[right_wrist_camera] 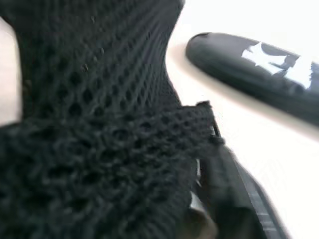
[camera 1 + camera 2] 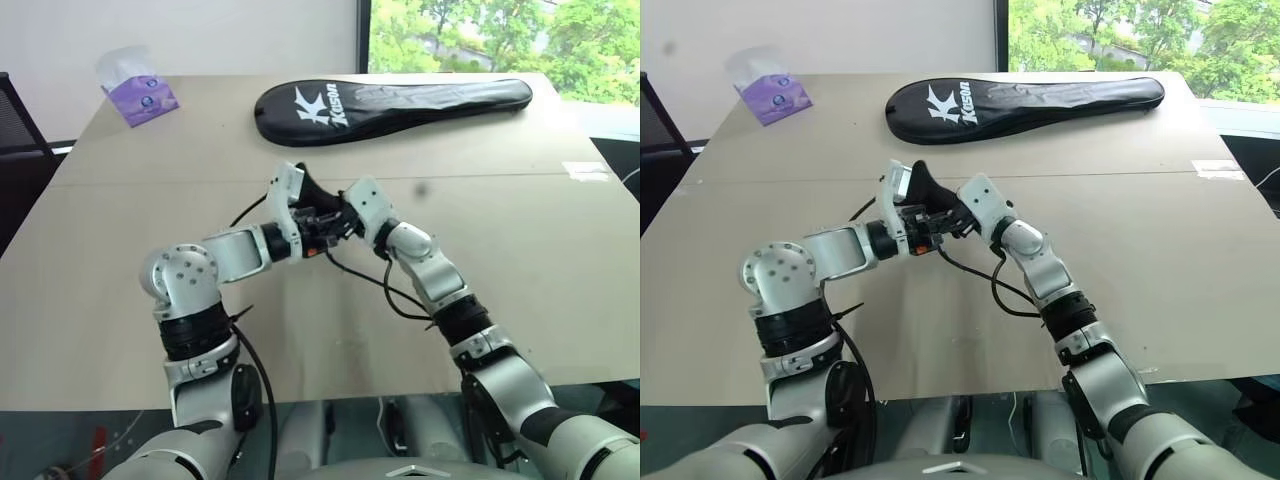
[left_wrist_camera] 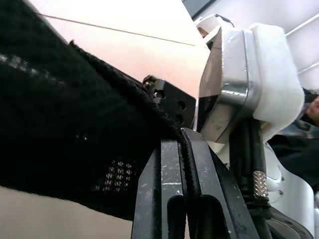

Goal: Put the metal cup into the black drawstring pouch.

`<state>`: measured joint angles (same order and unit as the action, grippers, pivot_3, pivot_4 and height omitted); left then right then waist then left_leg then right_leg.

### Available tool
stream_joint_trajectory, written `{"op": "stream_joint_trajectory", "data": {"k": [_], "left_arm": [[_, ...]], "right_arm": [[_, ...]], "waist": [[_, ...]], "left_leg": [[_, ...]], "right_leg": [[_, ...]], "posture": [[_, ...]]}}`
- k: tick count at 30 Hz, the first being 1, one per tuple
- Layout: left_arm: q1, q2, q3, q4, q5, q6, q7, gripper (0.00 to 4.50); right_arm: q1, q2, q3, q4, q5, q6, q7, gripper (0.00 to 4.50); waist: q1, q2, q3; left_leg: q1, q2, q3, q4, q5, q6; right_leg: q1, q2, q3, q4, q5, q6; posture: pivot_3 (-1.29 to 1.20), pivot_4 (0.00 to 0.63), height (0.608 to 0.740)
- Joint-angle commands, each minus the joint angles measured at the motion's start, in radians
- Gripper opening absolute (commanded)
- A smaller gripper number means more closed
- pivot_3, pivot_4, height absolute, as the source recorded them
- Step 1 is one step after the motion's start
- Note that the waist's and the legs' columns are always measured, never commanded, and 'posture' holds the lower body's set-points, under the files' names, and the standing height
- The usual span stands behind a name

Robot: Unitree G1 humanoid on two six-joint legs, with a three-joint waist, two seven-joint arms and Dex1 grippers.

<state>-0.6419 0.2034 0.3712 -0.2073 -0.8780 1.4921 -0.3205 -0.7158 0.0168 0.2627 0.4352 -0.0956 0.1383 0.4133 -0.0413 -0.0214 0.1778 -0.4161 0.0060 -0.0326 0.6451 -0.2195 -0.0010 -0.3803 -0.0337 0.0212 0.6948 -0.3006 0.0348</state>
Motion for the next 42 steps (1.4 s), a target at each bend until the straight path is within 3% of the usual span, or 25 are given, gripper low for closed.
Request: {"op": "stream_joint_trajectory", "data": {"k": [1, 2, 3, 5, 9, 17, 23, 28, 31, 35, 42], "left_arm": [[-0.027, 0.03, -0.014, 0.036, -0.069, -0.078, -0.135, 0.0], [-0.027, 0.044, -0.008, 0.055, -0.063, -0.107, -0.155, 0.0], [-0.032, 0.064, -0.004, 0.085, -0.056, -0.124, -0.173, 0.0], [-0.04, 0.101, -0.013, 0.13, -0.037, -0.154, -0.199, 0.0], [-0.042, 0.187, -0.064, 0.212, 0.019, -0.249, -0.274, 0.0], [-0.042, 0.294, -0.112, 0.301, 0.076, -0.39, -0.402, 0.0], [-0.047, 0.368, -0.073, 0.304, 0.033, -0.407, -0.508, 0.0], [-0.046, 0.391, -0.049, 0.278, -0.015, -0.37, -0.512, 0.0], [-0.031, 0.404, -0.027, 0.256, -0.058, -0.331, -0.507, 0.0], [-0.035, 0.435, 0.021, 0.246, -0.144, -0.245, -0.498, 0.0], [-0.061, 0.474, 0.054, 0.242, -0.218, -0.165, -0.461, 0.0]], "right_arm": [[0.041, -0.028, 0.054, -0.193, 0.022, 0.162, 0.106, 2.52], [0.054, -0.045, 0.054, -0.251, 0.028, 0.207, 0.126, 3.21], [0.071, -0.069, 0.046, -0.327, 0.043, 0.267, 0.147, 3.48], [0.09, -0.104, 0.034, -0.435, 0.073, 0.351, 0.179, 3.48], [0.116, -0.195, -0.01, -0.653, 0.15, 0.504, 0.239, 4.42], [0.16, -0.302, -0.094, -0.908, 0.285, 0.68, 0.257, 4.42], [0.22, -0.401, 0.034, -0.728, 0.112, 0.474, 0.181, 4.42], [0.19, -0.198, -0.067, -0.596, 0.239, 0.448, 0.123, 4.42], [0.167, -0.183, -0.052, -0.498, 0.197, 0.359, 0.111, 4.42], [0.166, -0.205, 0.029, -0.324, 0.098, 0.106, 0.119, 4.42], [0.144, -0.071, 0.046, -0.155, 0.141, -0.063, 0.173, 4.42]], "waist": [[0.002, 0.0, 0.0], [0.006, 0.0, 0.0], [0.006, 0.0, 0.0], [0.006, 0.0, 0.0], [0.006, 0.001, 0.0], [0.006, 0.0, 0.0], [0.006, 0.0, 0.0], [-0.002, 0.0, 0.001], [0.002, 0.0, 0.001], [0.005, -0.001, 0.001], [-0.006, -0.001, 0.001]], "left_leg": [[0.0, -0.001, 0.0, 0.0, 0.0, 0.0], [0.0, -0.001, 0.0, 0.0, 0.0, 0.0], [0.0, -0.001, 0.0, 0.0, 0.0, 0.0], [0.0, -0.001, -0.001, 0.0, 0.0, 0.0], [0.0, -0.001, -0.001, -0.001, 0.0, 0.0], [0.0, -0.001, -0.001, -0.003, 0.0, 0.0], [0.0, -0.001, -0.001, -0.003, -0.002, 0.004], [0.0, 0.0, 0.0, -0.004, -0.002, 0.003], [0.0, 0.0, 0.0, -0.004, 0.0, 0.001], [0.0, -0.002, 0.0, -0.004, 0.0, 0.001], [0.0, 0.0, 0.0, -0.004, 0.0, 0.001]], "right_leg": [[0.0, 0.0, 0.0, 0.0, 0.0, 0.0], [0.0, 0.0, 0.0, 0.0, 0.0, 0.0], [0.0, 0.0, -0.001, -0.001, 0.0, 0.0], [0.0, -0.001, -0.002, -0.001, 0.0, 0.0], [0.0, -0.001, -0.003, -0.001, 0.0, 0.0], [0.0, -0.002, -0.002, -0.003, 0.0, 0.0], [0.0, -0.002, -0.003, -0.003, 0.0, 0.0], [-0.002, 0.0, -0.002, -0.001, 0.0, -0.001], [-0.002, -0.001, -0.002, -0.002, 0.0, 0.0], [-0.001, -0.001, -0.003, -0.003, 0.0, 0.0], [-0.001, 0.0, -0.002, -0.001, 0.0, 0.0]], "posture": [[0.0, 0.15, 0.74], [0.0, 0.15, 0.74], [0.0, 0.15, 0.74], [0.0, 0.15, 0.74], [0.0, 0.15, 0.74], [0.0, 0.15, 0.74], [0.0, 0.15, 0.74], [0.0, 0.15, 0.74], [0.0, 0.15, 0.74], [0.0, 0.15, 0.74], [0.0, 0.15, 0.74]]}}
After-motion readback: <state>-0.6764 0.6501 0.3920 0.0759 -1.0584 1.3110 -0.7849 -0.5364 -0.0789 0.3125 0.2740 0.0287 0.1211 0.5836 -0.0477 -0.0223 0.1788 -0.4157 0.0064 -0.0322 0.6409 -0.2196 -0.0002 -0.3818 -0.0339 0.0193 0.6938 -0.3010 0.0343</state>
